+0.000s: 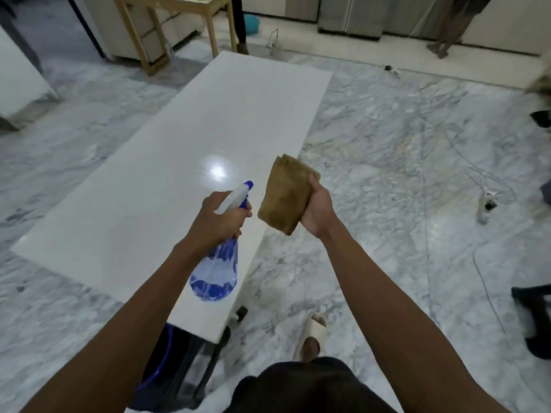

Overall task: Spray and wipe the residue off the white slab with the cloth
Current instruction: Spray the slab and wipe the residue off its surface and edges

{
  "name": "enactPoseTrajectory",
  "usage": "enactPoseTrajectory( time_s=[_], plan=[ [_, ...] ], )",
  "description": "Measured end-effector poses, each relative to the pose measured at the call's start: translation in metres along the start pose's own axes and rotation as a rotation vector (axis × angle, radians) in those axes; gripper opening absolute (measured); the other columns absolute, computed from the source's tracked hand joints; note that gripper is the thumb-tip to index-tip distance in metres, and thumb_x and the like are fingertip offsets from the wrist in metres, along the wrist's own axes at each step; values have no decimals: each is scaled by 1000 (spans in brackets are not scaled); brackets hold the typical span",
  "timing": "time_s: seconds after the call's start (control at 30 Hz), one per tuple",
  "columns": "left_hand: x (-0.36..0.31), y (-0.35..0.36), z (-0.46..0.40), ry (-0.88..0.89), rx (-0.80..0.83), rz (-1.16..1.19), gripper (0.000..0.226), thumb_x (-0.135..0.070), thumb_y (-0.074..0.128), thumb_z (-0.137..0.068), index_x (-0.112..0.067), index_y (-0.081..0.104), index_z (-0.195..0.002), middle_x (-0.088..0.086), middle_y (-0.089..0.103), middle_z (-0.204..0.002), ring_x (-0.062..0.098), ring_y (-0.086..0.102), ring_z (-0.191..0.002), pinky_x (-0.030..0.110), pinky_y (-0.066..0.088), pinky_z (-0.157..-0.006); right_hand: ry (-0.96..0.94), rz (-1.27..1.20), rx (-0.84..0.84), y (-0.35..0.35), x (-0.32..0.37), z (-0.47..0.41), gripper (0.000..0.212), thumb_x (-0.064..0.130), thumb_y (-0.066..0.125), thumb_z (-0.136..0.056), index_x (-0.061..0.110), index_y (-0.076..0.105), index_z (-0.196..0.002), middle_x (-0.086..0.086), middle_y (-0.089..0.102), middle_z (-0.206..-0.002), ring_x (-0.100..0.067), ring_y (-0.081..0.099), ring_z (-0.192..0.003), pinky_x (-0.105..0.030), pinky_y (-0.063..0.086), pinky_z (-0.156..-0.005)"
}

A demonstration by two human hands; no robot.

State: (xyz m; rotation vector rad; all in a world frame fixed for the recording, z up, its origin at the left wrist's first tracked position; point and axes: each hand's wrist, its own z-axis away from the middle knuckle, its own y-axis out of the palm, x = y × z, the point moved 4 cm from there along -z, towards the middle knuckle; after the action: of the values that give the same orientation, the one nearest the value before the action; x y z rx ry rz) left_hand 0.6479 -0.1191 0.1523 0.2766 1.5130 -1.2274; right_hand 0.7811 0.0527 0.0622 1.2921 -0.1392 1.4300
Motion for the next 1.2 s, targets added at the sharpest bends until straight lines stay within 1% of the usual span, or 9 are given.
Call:
enactPoseTrajectory(
  time_s=[0.07,0.2,0.33,0.53,0.67,0.8,0.9,1.1,1.2],
  plan=[
    [-32,31,-39,15,32,-18,15,-3,55,-93,-7,68,-88,12,67,-73,17,58,-54,24,53,-55,-19,-36,-12,-33,41,-24,61,53,34,-105,9,51,-143,-15,61,-139,-30,59,-128,-51,43,-111],
    [-92,81,-109,60,90,6,14,-3,56,-87,-2,69,-86,23,71,-80,10,57,-45,26,55,-55,-45,-122,-45,-85,115,-64,62,53,37,-104,8,49,-145,-17,58,-142,-33,55,-132,-55,37,-114],
    [-136,117,-166,71,144,51,17,-5,54,-80,-3,70,-86,13,63,-63,10,57,-43,25,53,-52,-54,-219,-18,-112,166,-102,64,54,32,-105,5,51,-142,-18,57,-142,-34,53,-134,-53,37,-115],
    [-161,154,-269,63,186,54,18,-9,55,-82,-4,71,-91,21,71,-81,10,58,-46,27,58,-57,-42,-278,-31,-127,213,-187,68,58,32,-103,6,49,-144,-19,57,-142,-35,52,-134,-55,33,-117],
    [-179,168,-346,78,230,23,29,-19,56,-72,-1,71,-90,24,69,-77,13,59,-47,26,54,-55,-87,-233,-34,-130,248,-259,66,56,41,-101,6,52,-143,-18,58,-141,-36,53,-133,-55,34,-116],
    [-201,175,-421,88,257,-20,10,-4,58,-84,0,66,-86,19,64,-71,21,58,-53,25,54,-51,-100,-203,-91,-130,282,-328,65,55,45,-99,7,54,-141,-18,59,-140,-36,55,-131,-56,36,-115],
    [-217,181,-471,98,278,-11,29,-19,58,-74,1,68,-92,24,71,-84,23,61,-56,24,55,-51,-121,-197,-91,-124,310,-369,62,54,45,-99,8,56,-140,-17,61,-137,-35,58,-128,-56,40,-112],
    [-233,199,-556,50,271,-49,18,-5,60,-84,10,67,-92,16,63,-67,12,57,-44,21,52,-48,-109,-213,-57,-128,354,-451,65,56,46,-97,8,55,-141,-16,59,-140,-35,55,-131,-56,38,-113],
    [-239,217,-598,-20,244,-43,15,-6,57,-82,4,68,-83,23,70,-75,13,58,-44,20,52,-46,-68,-200,-45,-137,373,-501,63,54,45,-98,8,55,-141,-16,60,-139,-35,55,-131,-55,37,-114]
  ],
)
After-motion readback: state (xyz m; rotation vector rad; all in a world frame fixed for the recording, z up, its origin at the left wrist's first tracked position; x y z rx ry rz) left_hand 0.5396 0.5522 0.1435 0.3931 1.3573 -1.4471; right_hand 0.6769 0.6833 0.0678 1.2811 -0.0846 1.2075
